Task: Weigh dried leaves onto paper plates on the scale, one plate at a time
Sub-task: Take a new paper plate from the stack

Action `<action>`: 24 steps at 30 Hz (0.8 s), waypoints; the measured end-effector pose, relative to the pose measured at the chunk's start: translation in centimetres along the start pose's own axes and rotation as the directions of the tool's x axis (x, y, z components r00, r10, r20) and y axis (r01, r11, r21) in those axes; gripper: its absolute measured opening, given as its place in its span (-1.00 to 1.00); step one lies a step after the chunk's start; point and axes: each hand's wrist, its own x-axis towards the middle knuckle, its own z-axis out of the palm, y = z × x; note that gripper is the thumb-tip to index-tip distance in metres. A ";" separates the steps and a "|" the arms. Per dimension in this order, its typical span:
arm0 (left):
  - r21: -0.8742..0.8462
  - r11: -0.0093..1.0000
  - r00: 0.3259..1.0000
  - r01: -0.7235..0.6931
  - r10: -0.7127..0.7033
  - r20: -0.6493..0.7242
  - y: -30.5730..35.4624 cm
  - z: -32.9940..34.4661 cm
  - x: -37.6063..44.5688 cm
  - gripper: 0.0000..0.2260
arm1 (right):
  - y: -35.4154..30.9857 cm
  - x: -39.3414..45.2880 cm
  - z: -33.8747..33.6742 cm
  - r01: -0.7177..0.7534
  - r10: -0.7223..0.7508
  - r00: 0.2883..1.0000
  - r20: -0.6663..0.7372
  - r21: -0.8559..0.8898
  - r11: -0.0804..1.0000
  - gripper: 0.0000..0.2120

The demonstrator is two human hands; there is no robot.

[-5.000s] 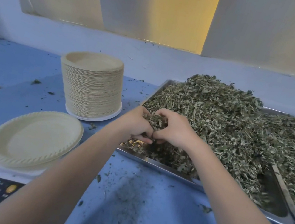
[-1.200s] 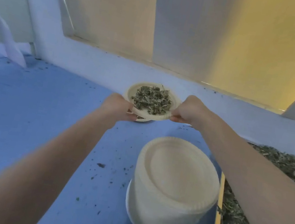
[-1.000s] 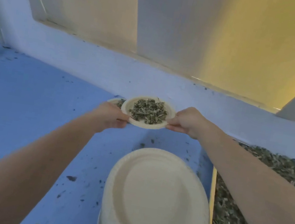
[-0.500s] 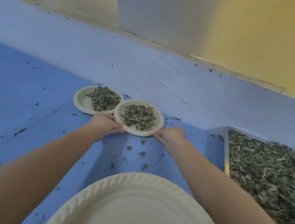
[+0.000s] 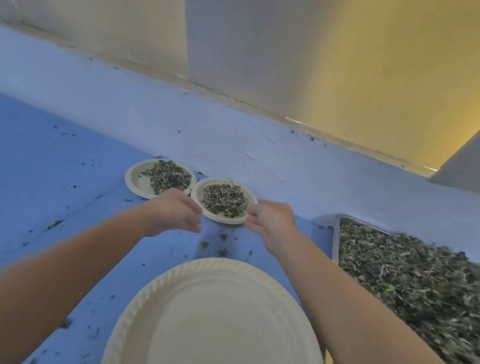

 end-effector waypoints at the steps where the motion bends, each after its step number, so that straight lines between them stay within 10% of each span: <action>1: -0.019 0.999 1.000 -0.030 0.030 0.000 0.6 -0.1 -1.4 -0.77 | -0.5 -1.3 -0.3 0.015 -0.015 1.000 0.021 0.000 1.000 -0.68; 14: -0.032 0.882 0.869 -0.471 0.457 -0.187 6.7 1.5 -21.5 -0.91 | -4.6 -20.0 -5.8 0.337 -0.356 0.922 0.155 0.134 0.932 -0.66; 24: -0.102 0.888 0.892 -0.448 0.435 -0.126 1.0 9.1 -35.3 -0.92 | 1.3 -33.4 -10.4 0.403 -0.459 0.824 0.332 0.224 0.887 -0.80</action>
